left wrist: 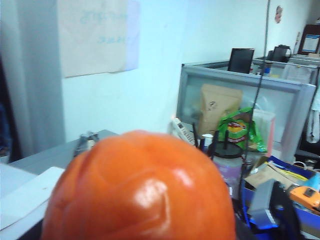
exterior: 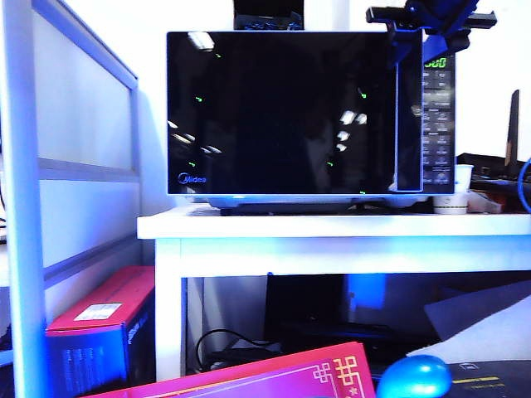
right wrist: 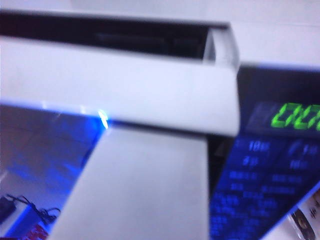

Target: Open the microwave door, place the orange inside the microwave, then close the microwave door.

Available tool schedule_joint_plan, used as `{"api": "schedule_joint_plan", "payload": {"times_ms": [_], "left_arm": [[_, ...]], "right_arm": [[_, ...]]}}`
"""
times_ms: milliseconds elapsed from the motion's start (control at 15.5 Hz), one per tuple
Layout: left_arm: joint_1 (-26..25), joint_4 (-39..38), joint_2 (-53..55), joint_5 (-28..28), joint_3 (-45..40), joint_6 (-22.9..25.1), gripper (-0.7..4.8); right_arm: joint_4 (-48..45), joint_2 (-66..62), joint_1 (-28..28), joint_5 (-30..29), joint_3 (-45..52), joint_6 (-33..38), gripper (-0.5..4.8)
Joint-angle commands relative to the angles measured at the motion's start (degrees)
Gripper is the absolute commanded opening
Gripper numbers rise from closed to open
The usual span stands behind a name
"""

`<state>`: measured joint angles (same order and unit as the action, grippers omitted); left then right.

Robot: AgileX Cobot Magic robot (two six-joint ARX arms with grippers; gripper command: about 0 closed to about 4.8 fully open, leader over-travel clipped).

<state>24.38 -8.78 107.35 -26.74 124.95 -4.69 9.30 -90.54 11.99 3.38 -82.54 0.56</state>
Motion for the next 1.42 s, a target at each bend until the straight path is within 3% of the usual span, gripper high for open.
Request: {"api": "schedule_joint_plan", "payload": {"times_ms": [64,129,193,258,709,967,1032,1290,1419], "left_arm": [[0.0,0.6,-0.4,0.0,0.3,0.2,3.72],[0.0,0.2,-0.4,-0.1,0.3,0.2,3.72],[0.0,0.2,-0.4,-0.1,0.3,0.2,3.72],[0.0,0.2,-0.4,-0.1,0.3,0.2,3.72],[0.0,0.0,-0.4,0.0,0.3,0.2,3.72],[0.0,-0.4,-0.4,-0.1,0.3,0.2,3.72],[0.0,-0.6,-0.4,-0.1,0.3,0.2,3.72],[0.0,-0.6,-0.4,0.0,0.3,0.2,3.72],[0.0,-0.6,-0.4,-0.1,0.3,0.2,3.72]], "right_arm": [[-3.0,1.2,-0.5,-1.2,-0.5,-0.1,2.4],[-3.1,1.6,-0.5,-5.2,-0.5,-0.1,3.96],[-3.0,1.9,-0.5,-7.7,-0.5,-0.1,4.63],[-3.0,2.3,-0.5,-9.7,-0.5,-0.1,4.79],[-2.6,4.3,-0.5,-4.8,-0.5,-0.2,4.79],[-0.1,5.2,-0.5,-13.8,-0.6,-0.2,4.65],[0.2,5.9,-0.5,-13.7,-0.6,-0.2,4.66],[0.0,8.0,-0.5,-3.3,-0.6,-1.1,4.66],[-0.3,7.8,-0.5,-2.9,-0.6,-1.2,4.66]]}}
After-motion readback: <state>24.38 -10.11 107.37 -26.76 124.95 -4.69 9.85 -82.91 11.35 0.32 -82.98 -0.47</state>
